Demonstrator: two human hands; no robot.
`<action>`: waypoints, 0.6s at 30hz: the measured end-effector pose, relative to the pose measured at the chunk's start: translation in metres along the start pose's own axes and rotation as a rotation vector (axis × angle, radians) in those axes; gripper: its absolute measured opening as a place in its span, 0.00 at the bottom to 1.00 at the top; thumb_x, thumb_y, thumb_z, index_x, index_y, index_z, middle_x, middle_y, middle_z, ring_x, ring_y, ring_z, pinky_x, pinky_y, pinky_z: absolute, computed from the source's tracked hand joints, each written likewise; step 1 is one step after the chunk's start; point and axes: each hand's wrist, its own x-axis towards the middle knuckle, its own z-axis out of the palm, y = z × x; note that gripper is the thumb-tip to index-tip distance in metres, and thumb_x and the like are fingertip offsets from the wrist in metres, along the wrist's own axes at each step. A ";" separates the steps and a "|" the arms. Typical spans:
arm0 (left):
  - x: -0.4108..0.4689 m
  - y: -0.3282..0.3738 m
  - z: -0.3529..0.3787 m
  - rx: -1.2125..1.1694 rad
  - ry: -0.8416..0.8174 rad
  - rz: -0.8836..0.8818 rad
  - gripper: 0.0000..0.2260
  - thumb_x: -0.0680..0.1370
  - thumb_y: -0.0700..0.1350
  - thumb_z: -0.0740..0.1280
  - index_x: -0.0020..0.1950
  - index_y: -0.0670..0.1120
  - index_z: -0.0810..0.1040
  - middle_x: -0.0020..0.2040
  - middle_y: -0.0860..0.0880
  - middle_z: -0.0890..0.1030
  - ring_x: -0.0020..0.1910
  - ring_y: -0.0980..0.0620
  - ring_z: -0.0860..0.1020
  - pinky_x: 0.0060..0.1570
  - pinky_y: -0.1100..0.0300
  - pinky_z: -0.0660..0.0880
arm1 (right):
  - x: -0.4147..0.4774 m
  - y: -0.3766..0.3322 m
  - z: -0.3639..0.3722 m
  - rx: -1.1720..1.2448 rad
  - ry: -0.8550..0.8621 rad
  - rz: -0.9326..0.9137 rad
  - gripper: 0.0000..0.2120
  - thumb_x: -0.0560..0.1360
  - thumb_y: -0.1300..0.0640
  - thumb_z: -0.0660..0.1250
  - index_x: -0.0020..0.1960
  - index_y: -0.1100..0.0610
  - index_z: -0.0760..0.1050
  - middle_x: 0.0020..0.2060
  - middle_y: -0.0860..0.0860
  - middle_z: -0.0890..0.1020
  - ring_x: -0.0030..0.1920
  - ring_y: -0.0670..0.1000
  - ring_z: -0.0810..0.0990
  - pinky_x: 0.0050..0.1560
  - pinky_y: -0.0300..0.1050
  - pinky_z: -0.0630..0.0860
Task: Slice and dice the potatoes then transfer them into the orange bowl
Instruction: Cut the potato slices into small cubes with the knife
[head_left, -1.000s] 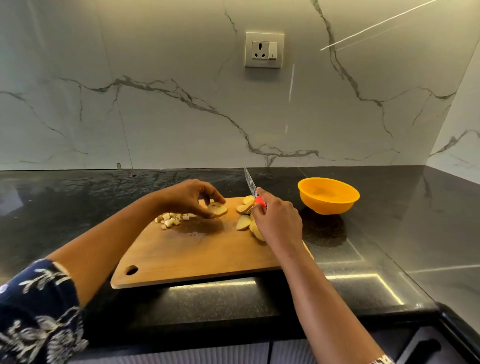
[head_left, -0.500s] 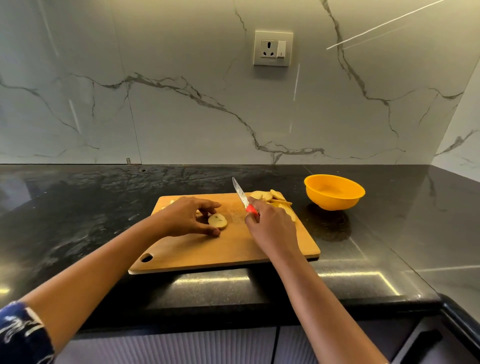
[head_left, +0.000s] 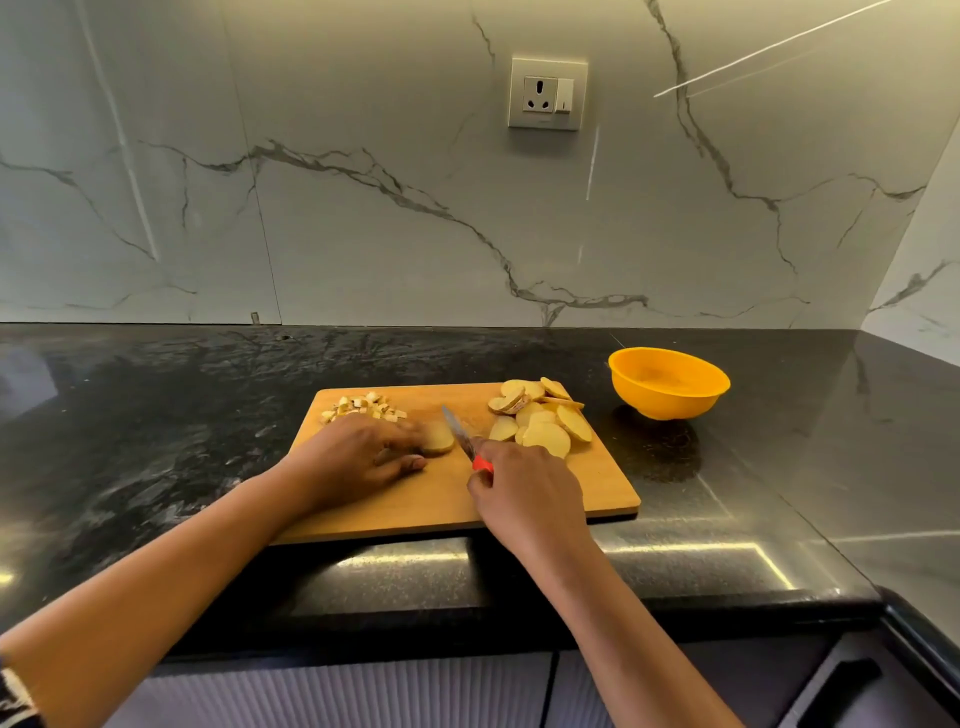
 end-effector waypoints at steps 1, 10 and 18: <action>-0.001 0.000 0.000 0.018 -0.013 0.013 0.19 0.78 0.53 0.62 0.68 0.52 0.71 0.68 0.57 0.71 0.67 0.58 0.69 0.68 0.61 0.64 | -0.001 -0.002 0.000 -0.008 0.006 -0.003 0.20 0.80 0.49 0.59 0.71 0.46 0.67 0.54 0.49 0.80 0.52 0.49 0.77 0.45 0.42 0.72; 0.003 0.000 0.000 0.083 -0.045 0.037 0.18 0.80 0.53 0.60 0.69 0.53 0.70 0.69 0.58 0.70 0.68 0.60 0.67 0.66 0.67 0.59 | -0.001 -0.015 -0.005 -0.076 -0.032 -0.026 0.16 0.80 0.52 0.59 0.66 0.50 0.72 0.53 0.50 0.80 0.52 0.51 0.78 0.44 0.43 0.71; 0.005 0.001 -0.001 0.094 -0.074 0.020 0.18 0.81 0.52 0.58 0.70 0.53 0.69 0.69 0.58 0.70 0.68 0.60 0.67 0.67 0.65 0.60 | 0.007 -0.032 -0.012 -0.243 -0.116 -0.118 0.10 0.80 0.56 0.59 0.59 0.56 0.74 0.50 0.53 0.79 0.42 0.50 0.71 0.40 0.44 0.67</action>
